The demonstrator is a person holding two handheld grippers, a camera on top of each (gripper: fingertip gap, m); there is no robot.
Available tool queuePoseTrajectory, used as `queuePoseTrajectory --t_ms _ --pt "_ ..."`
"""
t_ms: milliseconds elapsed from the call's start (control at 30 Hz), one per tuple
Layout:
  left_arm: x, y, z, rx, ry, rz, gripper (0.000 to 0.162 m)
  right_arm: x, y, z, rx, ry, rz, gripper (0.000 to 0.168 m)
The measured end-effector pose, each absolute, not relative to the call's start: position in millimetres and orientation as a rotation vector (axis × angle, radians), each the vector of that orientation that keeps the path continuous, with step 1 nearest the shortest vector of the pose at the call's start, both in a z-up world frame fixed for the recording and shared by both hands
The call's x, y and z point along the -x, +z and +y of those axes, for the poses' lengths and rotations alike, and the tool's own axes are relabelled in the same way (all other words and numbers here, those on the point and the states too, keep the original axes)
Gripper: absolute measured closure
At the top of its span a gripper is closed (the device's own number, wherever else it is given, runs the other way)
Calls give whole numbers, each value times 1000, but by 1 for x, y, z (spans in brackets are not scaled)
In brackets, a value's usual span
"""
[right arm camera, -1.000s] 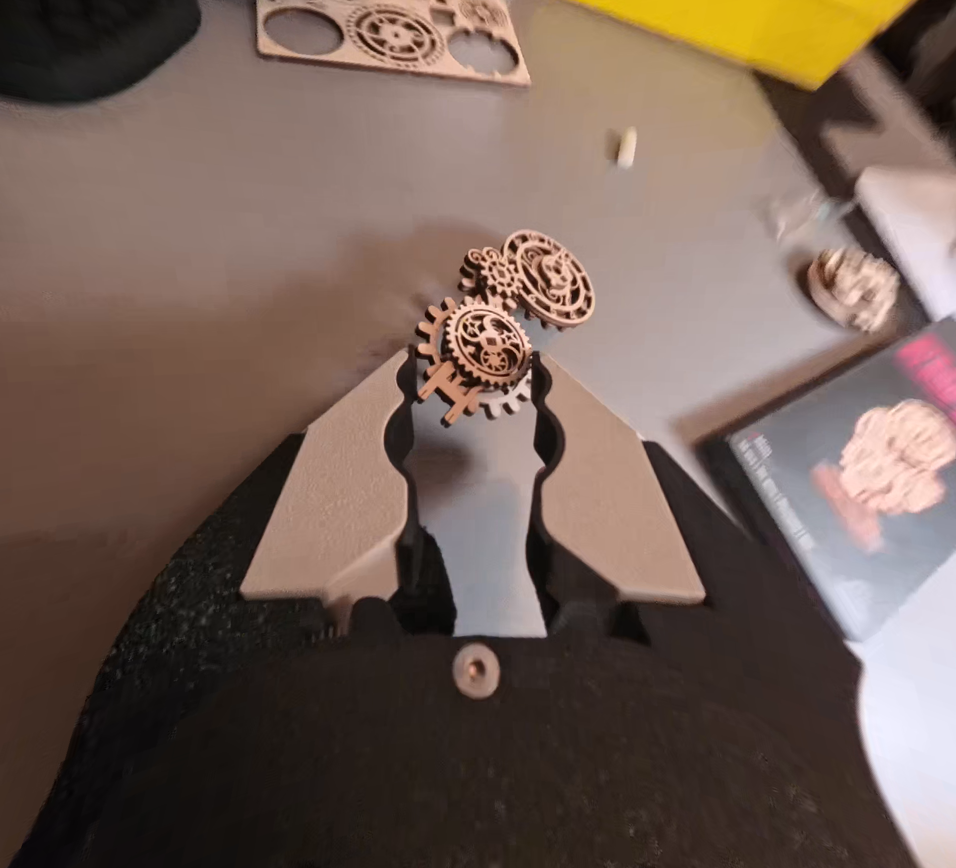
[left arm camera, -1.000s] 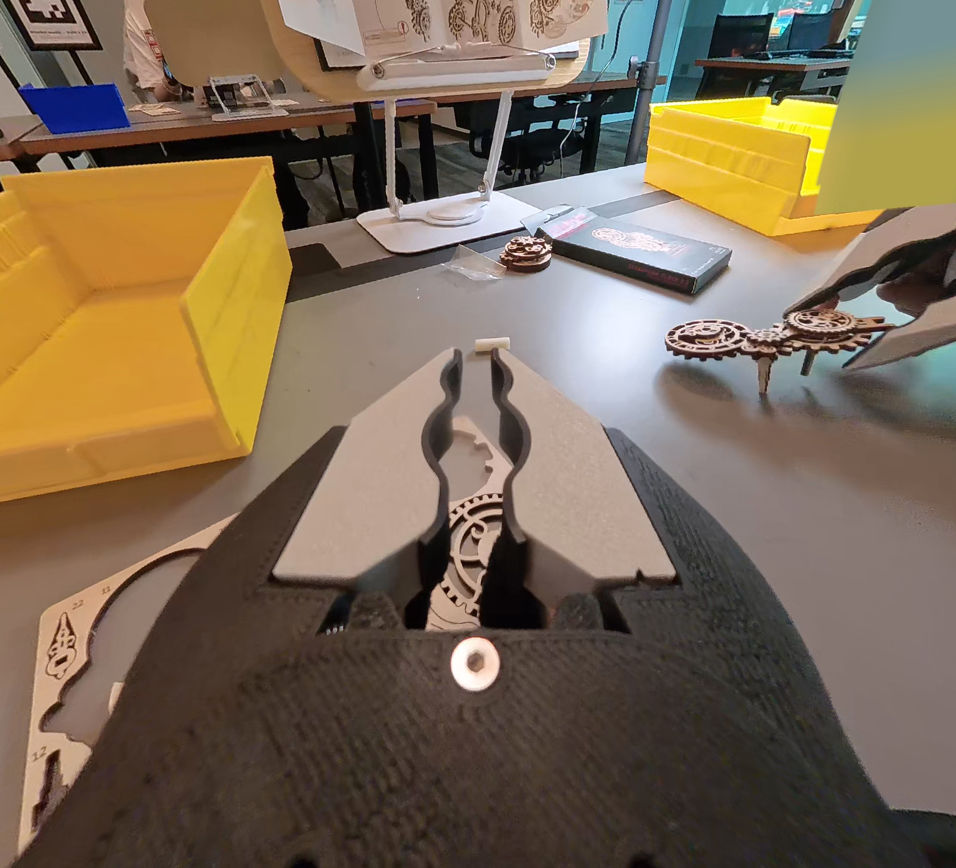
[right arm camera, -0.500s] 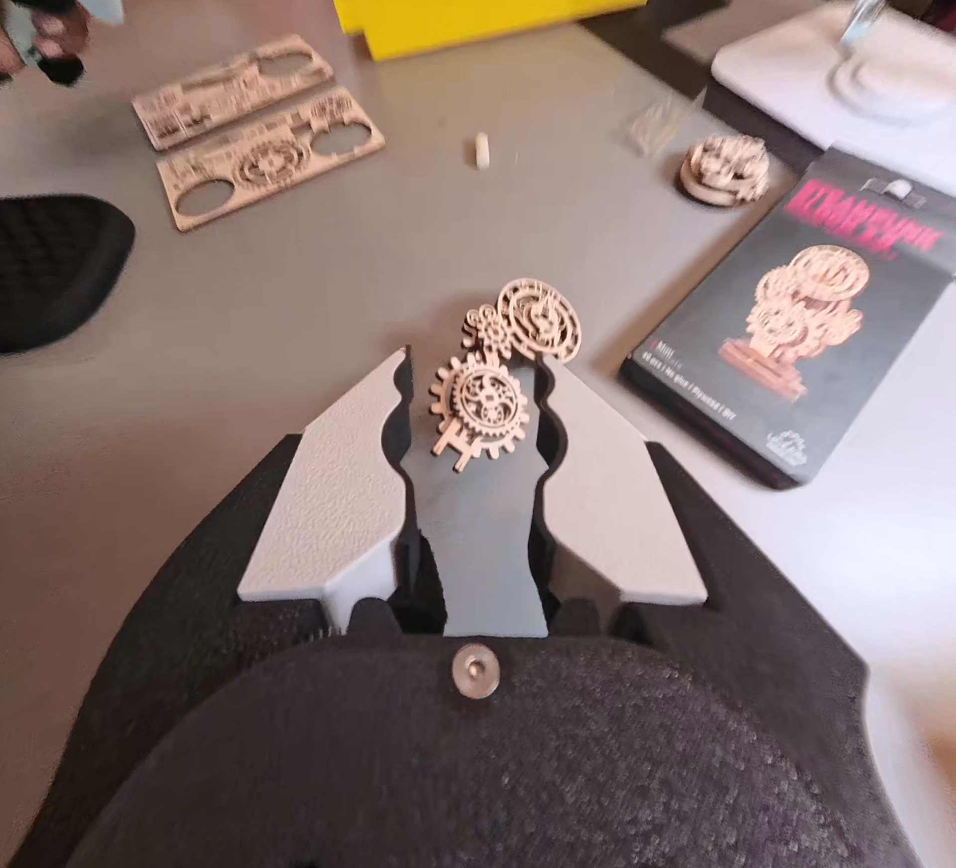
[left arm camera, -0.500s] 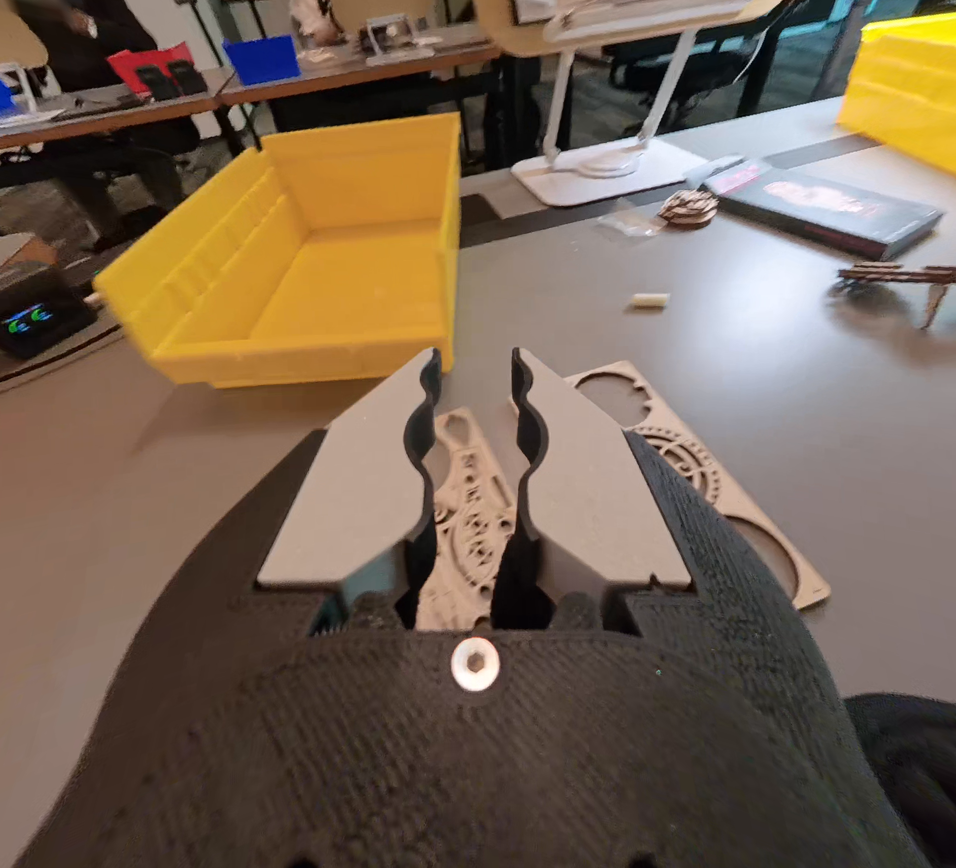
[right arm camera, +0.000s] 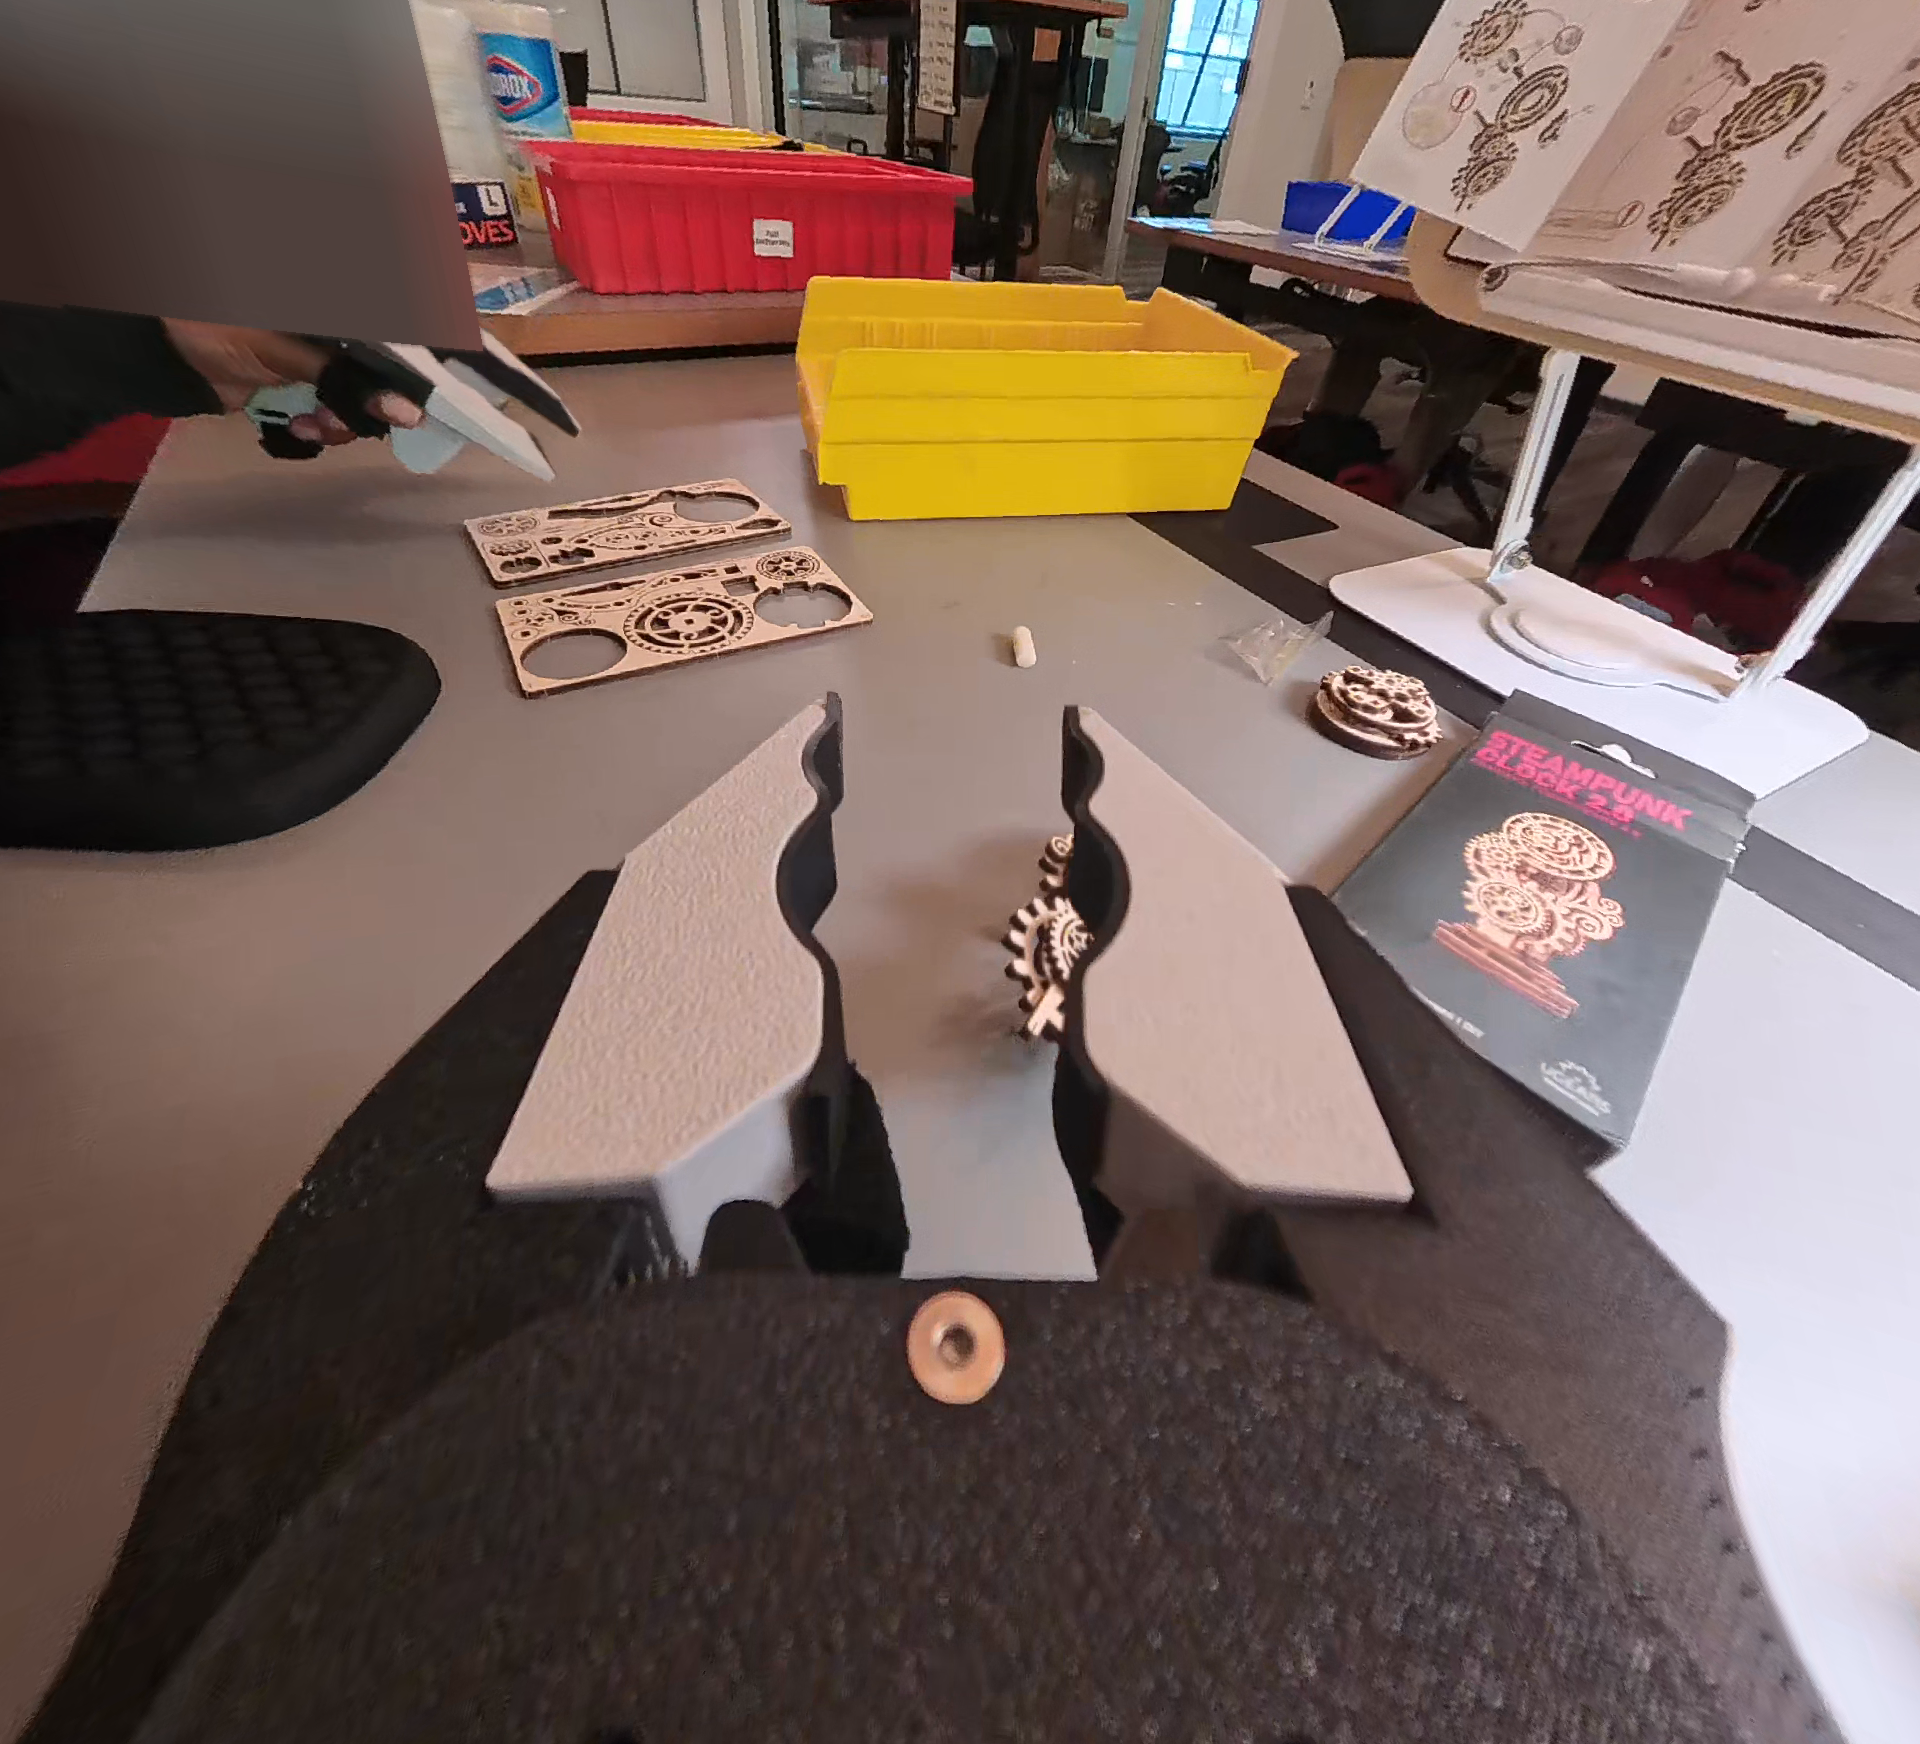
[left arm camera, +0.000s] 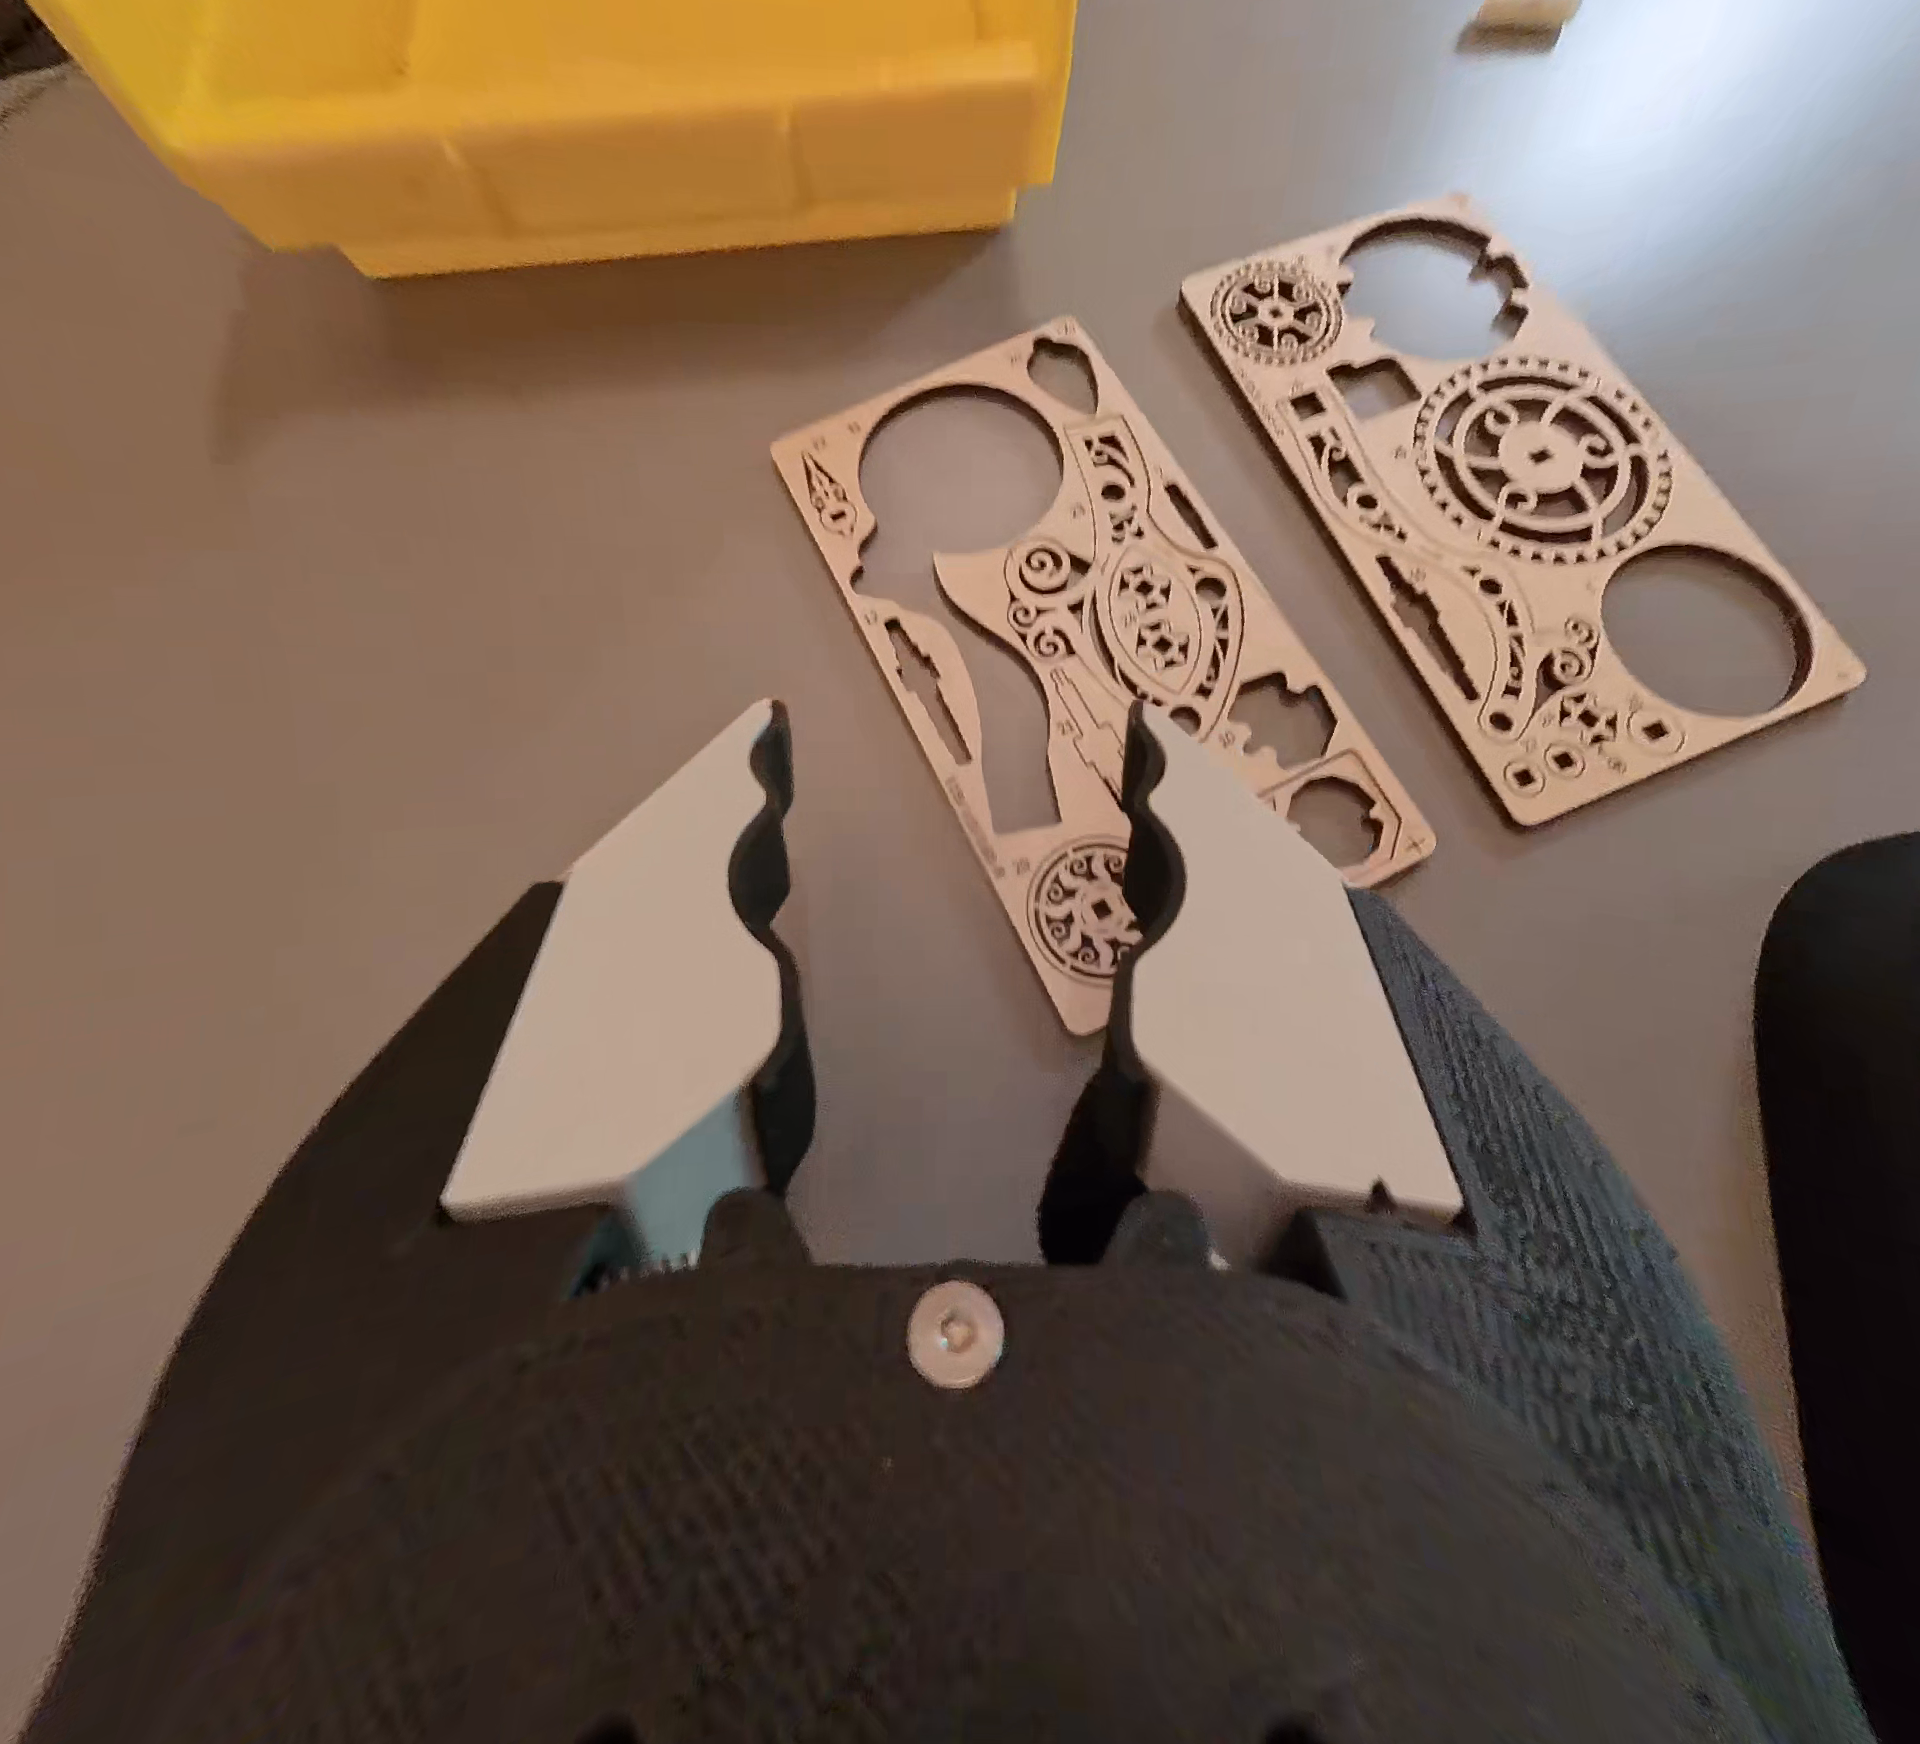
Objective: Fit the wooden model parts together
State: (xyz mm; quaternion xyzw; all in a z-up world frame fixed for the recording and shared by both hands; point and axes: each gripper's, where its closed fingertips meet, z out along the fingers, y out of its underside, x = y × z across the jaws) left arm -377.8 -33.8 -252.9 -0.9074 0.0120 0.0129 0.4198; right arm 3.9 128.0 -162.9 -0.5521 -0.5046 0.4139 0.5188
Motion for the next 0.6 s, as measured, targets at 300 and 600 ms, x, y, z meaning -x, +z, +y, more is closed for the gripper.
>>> queuePoseTrajectory --t_ms 300,600 --pt "359 -264 -46 2275 56 94 92 -5 -169 132 1334 996 -1201 133" --pt "341 -273 -65 2354 -32 107 81 -2 -180 131 1353 999 -1233 139"
